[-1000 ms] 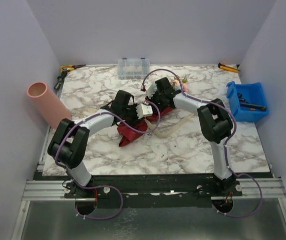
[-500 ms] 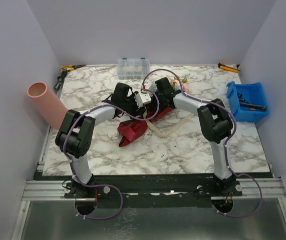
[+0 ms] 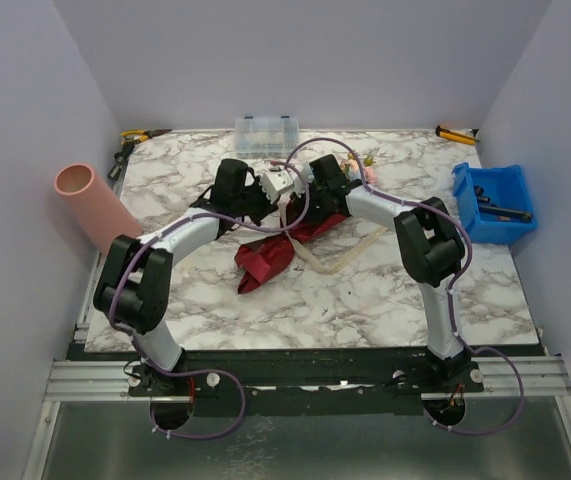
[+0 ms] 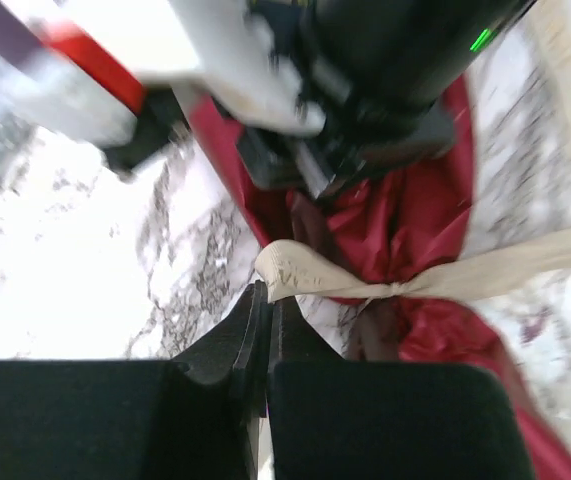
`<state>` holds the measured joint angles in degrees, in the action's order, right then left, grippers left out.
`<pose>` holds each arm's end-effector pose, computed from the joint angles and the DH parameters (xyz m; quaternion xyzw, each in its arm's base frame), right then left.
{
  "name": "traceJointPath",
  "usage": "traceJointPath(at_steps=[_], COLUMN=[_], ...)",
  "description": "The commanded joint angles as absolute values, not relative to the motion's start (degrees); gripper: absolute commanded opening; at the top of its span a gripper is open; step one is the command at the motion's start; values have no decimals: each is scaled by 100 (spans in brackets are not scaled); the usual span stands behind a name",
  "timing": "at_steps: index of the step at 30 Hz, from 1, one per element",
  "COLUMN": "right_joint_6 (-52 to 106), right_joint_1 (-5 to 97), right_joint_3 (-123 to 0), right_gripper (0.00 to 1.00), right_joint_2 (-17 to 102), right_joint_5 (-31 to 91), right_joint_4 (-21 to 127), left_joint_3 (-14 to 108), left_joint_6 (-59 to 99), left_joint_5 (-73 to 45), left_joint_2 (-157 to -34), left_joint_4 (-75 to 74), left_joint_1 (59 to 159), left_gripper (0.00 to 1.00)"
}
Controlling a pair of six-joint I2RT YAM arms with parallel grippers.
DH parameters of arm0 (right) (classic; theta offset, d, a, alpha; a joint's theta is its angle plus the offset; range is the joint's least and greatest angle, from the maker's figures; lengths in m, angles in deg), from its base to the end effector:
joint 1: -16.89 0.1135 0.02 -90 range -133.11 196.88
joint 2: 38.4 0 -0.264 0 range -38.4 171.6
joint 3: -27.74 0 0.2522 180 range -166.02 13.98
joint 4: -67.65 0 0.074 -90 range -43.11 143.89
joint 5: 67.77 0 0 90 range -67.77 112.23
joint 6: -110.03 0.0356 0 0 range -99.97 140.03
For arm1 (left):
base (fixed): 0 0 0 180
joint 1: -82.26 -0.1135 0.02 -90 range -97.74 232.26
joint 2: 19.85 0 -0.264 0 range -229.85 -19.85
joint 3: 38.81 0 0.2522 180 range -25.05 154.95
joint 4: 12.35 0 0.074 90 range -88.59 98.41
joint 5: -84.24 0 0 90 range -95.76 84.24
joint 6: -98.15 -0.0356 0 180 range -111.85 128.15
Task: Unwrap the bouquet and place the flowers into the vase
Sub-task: Untie the ribbon from the wrapping paper.
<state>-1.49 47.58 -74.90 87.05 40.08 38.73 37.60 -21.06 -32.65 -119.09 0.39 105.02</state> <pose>0.4007 0.2505 0.1461 -0.4563 0.8157 0.1720 0.3111 0.3450 -0.1622 0.2147 0.4745 0.7309 -0.1814 0.4557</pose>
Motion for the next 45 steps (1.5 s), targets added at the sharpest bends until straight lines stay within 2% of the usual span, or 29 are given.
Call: traceJointPath(at_steps=[1, 7, 12, 18, 20, 21, 23, 24, 28, 31, 36, 40, 45], right_joint_6=[-318, -332, -343, -346, -344, -349, -344, -344, -348, -348, -337, -333, -326], right_joint_1=[4750, 4755, 4756, 4754, 4756, 4749, 4753, 4753, 4754, 4750, 4756, 4749, 4754], right_joint_3=[-6952, -6938, -6916, -6934, -6916, -6907, -6907, -6908, -6943, -6952, -6976, -7002, -6994], right_gripper=[9, 9, 9, 9, 9, 9, 10, 10, 10, 10, 10, 10, 10], right_joint_2=[9612, 9608, 9576, 9594, 9577, 9566, 9562, 9571, 9606, 9607, 9642, 9665, 9658], right_joint_5=[3425, 3436, 3458, 3475, 3483, 3485, 3491, 3486, 3469, 3478, 3451, 3446, 3453], right_joint_4=[2620, 2617, 2638, 2616, 2624, 2632, 2631, 2625, 2600, 2594, 2579, 2555, 2550], left_joint_3=[3576, 3550, 3657, 4467, 4667, 4555, 4067, 3837, 3224, 3149, 3124, 3160, 3425], left_joint_6=[-1219, -914, -674, -581, -678, -768, -1050, -1217, -2183, -3286, -4773, -5761, -6337], left_joint_5=[-3956, -3981, -3139, -2020, -2005, -2408, -3142, -3547, -4867, -5218, -4621, -3702, -2929], left_joint_2=[-10879, -10808, -11197, -12078, -12232, -12124, -11710, -11506, -10800, -10623, -10851, -11213, -11764], left_joint_4=[-248, -261, -504, -160, 65, 52, -262, -347, -121, 722, 1415, 1573, 1524], left_joint_1=[10476, 10362, 10170, 9994, 9977, 9922, 9896, 9896, 9917, 10140, 10829, 11611, 12259], left_gripper=[0, 0, 0, 1, 26, 42, 60, 64, 63, 63, 59, 57, 57])
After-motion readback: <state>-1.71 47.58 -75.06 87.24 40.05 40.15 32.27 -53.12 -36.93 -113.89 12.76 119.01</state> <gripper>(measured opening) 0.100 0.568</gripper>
